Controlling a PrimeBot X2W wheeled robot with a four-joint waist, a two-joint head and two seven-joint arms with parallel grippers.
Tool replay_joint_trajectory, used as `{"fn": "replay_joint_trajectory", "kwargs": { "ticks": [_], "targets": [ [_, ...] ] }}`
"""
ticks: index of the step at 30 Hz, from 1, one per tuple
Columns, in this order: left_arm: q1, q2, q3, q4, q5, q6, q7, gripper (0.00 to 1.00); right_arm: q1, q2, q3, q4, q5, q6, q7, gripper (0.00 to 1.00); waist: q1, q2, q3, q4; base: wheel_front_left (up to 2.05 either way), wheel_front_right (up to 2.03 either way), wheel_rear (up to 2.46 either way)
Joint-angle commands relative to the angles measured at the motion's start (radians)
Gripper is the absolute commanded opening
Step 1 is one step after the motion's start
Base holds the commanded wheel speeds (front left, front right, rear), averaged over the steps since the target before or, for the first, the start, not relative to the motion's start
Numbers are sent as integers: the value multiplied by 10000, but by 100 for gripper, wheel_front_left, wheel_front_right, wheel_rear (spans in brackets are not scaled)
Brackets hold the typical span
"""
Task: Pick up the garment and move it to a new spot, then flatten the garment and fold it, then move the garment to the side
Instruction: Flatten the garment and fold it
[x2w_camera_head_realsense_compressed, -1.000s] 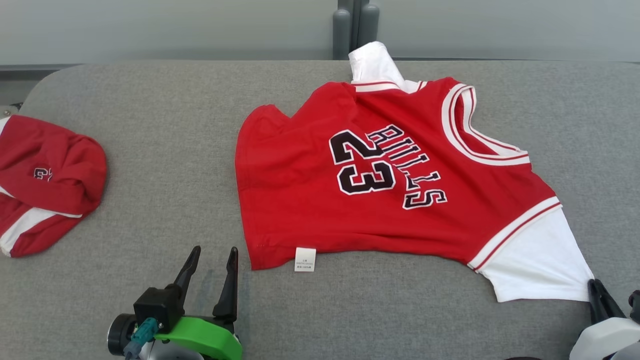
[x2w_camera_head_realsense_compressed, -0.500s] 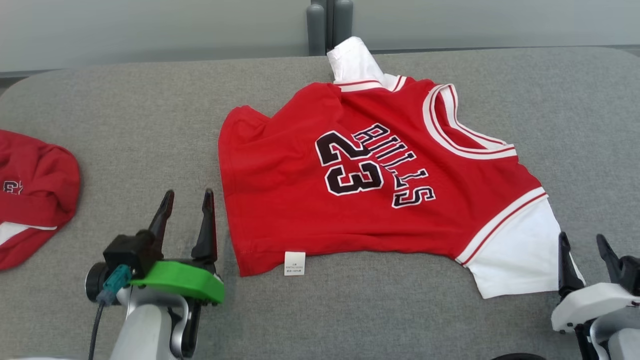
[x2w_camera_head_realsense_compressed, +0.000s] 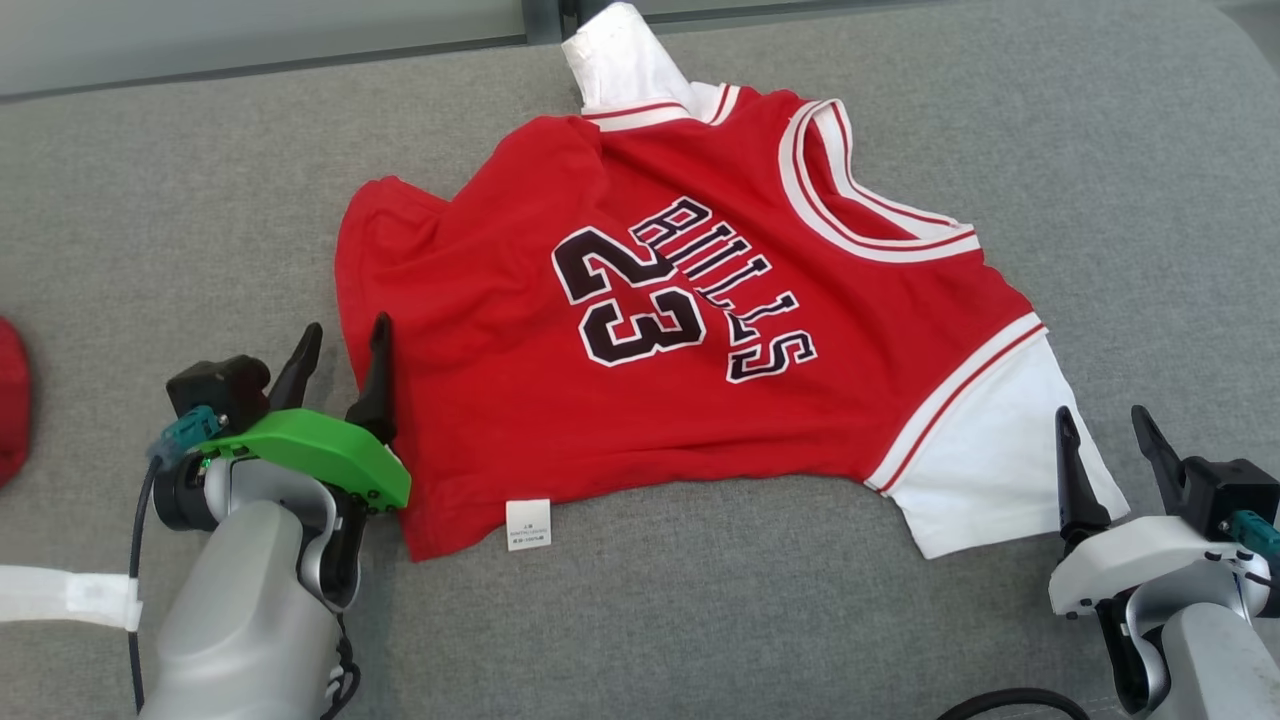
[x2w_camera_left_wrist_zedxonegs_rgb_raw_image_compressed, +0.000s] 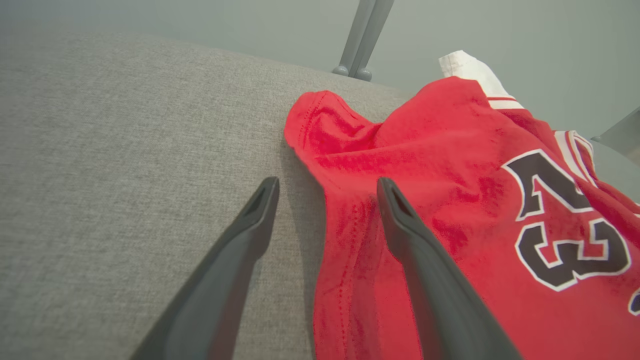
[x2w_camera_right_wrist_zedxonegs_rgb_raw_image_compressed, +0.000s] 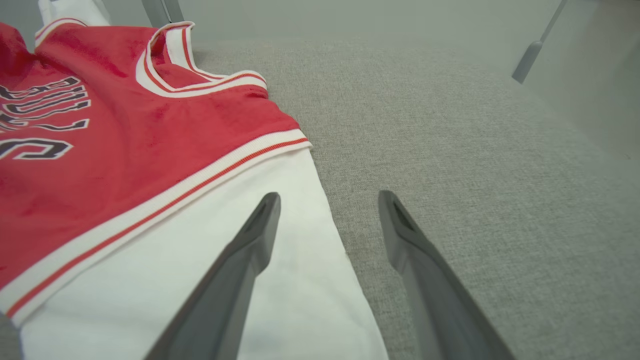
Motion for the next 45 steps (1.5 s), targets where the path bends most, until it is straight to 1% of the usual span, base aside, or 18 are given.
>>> {"fn": "replay_joint_trajectory", "kwargs": {
  "ticks": [1, 7, 8, 9, 11, 14, 18, 24, 28, 29, 30, 34, 37, 40, 44, 45],
  "targets": [
    [-325, 138, -133, 200, -318, -3, -30, 100, -115, 17, -22, 14, 21, -14, -2, 100, 0, -1, 288, -237, 0, 0, 0],
    [-1050, 459, -804, 948, -1476, -3, 225, 100, -238, 149, 20, 15, -83, -14, -2, 100, 0, -1, 518, -309, 0, 0, 0],
    [-1183, 555, -856, 1012, -1581, -3, 192, 75, -266, 165, 45, 22, -92, -14, -2, 100, 0, -1, 562, -332, 0, 0, 0],
    [-1325, 633, -937, 1019, -1694, -3, 139, 0, -300, 184, 74, 30, -86, -14, -2, 100, 0, -1, 606, -347, 0, 0, 0],
    [-1456, 686, -1278, 978, -1811, -3, 82, 0, -361, 231, 198, 170, 33, -14, -2, 100, 0, -1, 690, -393, 0, 0, 0],
    [-1752, 929, -1699, 1052, -1981, -3, 30, 0, -511, 203, 311, 211, 147, -16, -2, 100, 0, -1, 844, -456, 0, 0, 0],
    [-2057, 1095, -2175, 1182, -2242, -3, -17, 0, -551, 199, 280, 189, 225, -14, -2, 100, 0, -1, 975, -479, 0, 0, 0],
    [-2203, 1272, -2549, 1495, -2657, -3, -57, 0, -575, 208, 178, 164, 205, -14, -2, 100, 0, -1, 1032, -517, 0, 0, 0],
    [-2355, 1407, -2458, 1667, -2666, -3, -108, 0, -520, 263, 124, 226, 195, -14, -2, 100, 0, -1, 1015, -468, 0, 0, 0],
    [-2423, 1448, -2340, 1607, -2553, 0, -98, 45, -509, 278, 102, 244, 196, -14, -2, 100, 0, -1, 1011, -445, 0, 0, 0],
    [-2416, 1440, -2273, 1590, -2420, 5, -96, 100, -504, 286, 98, 261, 192, -14, -2, 100, 0, -1, 1008, -424, 0, 0, 0],
    [-2288, 1289, -1993, 1670, -2286, 11, -92, 100, -525, 320, 164, 363, 162, -16, -2, 100, 0, -1, 989, -412, 0, 0, 0],
    [-2315, 1226, -1959, 1687, -2235, 4, -94, 100, -575, 340, 244, 454, 169, -14, -2, 100, 0, -1, 1017, -476, 0, 0, 0],
    [-2325, 1190, -2106, 1904, -2399, 1, -94, 100, -610, 340, 300, 509, 174, -14, -2, 100, 0, -1, 1058, -594, 0, 0, 0],
    [-2632, 1294, -2339, 2391, -2450, 0, 77, 100, -664, 333, 308, 464, 175, -16, 0, 100, 0, -1, 1144, -778, 0, 0, 0],
    [-2690, 1308, -2395, 2452, -2475, 0, 67, 60, -666, 338, 304, 449, 161, -16, 0, 100, 0, -1, 1174, -823, 0, 0, 0]
  ]
}}
